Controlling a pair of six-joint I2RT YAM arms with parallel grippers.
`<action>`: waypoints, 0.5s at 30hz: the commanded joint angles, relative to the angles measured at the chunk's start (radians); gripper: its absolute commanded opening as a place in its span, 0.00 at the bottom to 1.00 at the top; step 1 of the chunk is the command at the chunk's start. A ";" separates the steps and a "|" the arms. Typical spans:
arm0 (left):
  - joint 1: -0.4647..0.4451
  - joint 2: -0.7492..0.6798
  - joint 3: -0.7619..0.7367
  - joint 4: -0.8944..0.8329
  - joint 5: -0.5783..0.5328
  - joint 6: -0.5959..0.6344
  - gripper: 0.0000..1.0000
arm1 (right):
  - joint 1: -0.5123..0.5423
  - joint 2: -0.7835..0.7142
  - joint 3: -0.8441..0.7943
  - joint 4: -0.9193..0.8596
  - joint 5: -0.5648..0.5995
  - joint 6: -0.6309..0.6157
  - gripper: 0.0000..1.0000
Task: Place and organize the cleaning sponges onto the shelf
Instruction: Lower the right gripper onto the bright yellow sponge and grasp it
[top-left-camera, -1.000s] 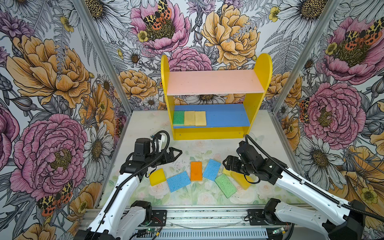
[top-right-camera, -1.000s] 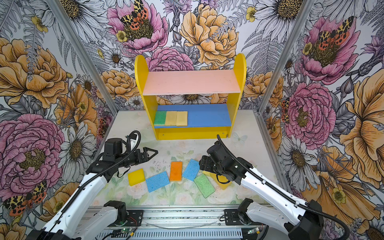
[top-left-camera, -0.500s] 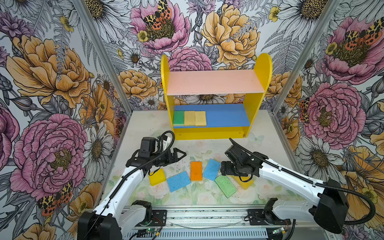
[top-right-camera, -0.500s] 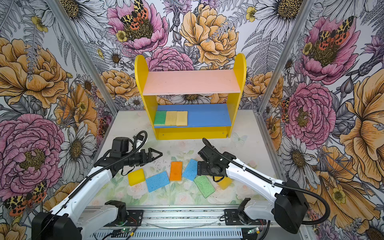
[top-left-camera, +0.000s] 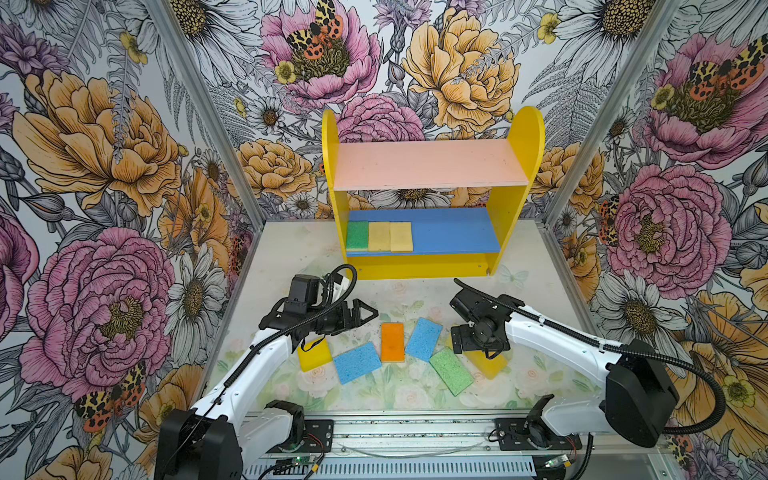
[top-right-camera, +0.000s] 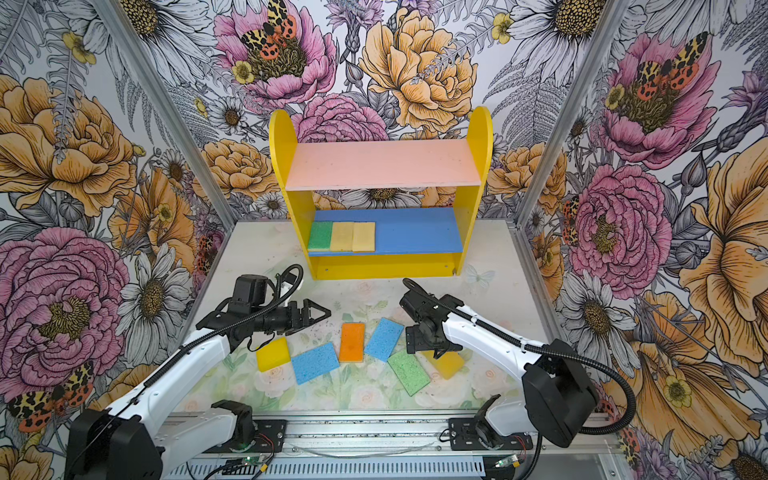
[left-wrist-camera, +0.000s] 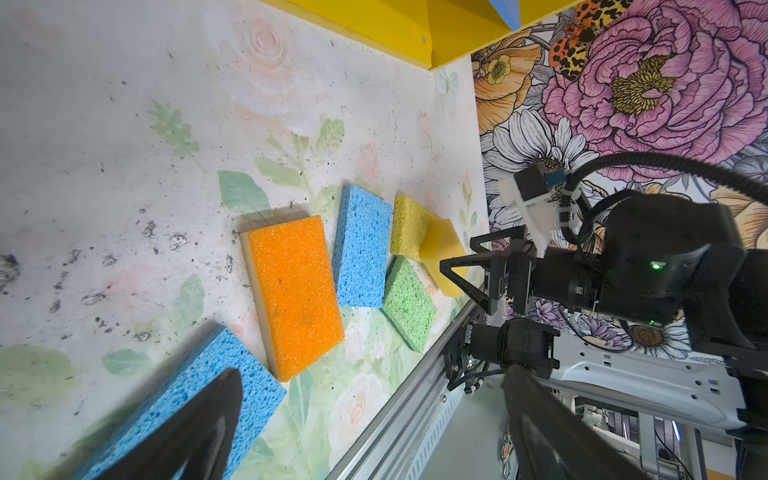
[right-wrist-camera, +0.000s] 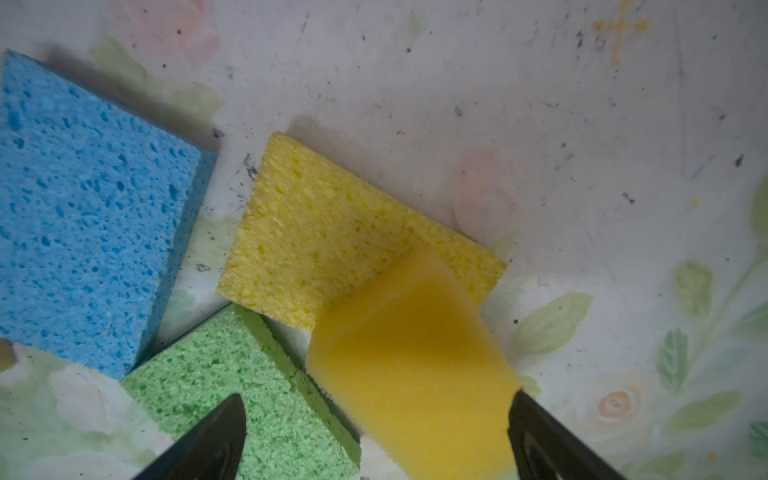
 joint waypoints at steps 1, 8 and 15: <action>0.000 -0.028 0.005 -0.005 -0.031 0.016 0.99 | -0.029 0.022 0.044 -0.015 0.003 -0.065 0.99; 0.009 -0.008 0.006 -0.006 -0.024 0.016 0.99 | -0.064 0.101 0.072 -0.017 -0.047 -0.163 0.99; 0.014 -0.026 0.003 -0.005 -0.039 0.014 0.99 | -0.101 0.142 0.077 -0.016 -0.075 -0.246 0.97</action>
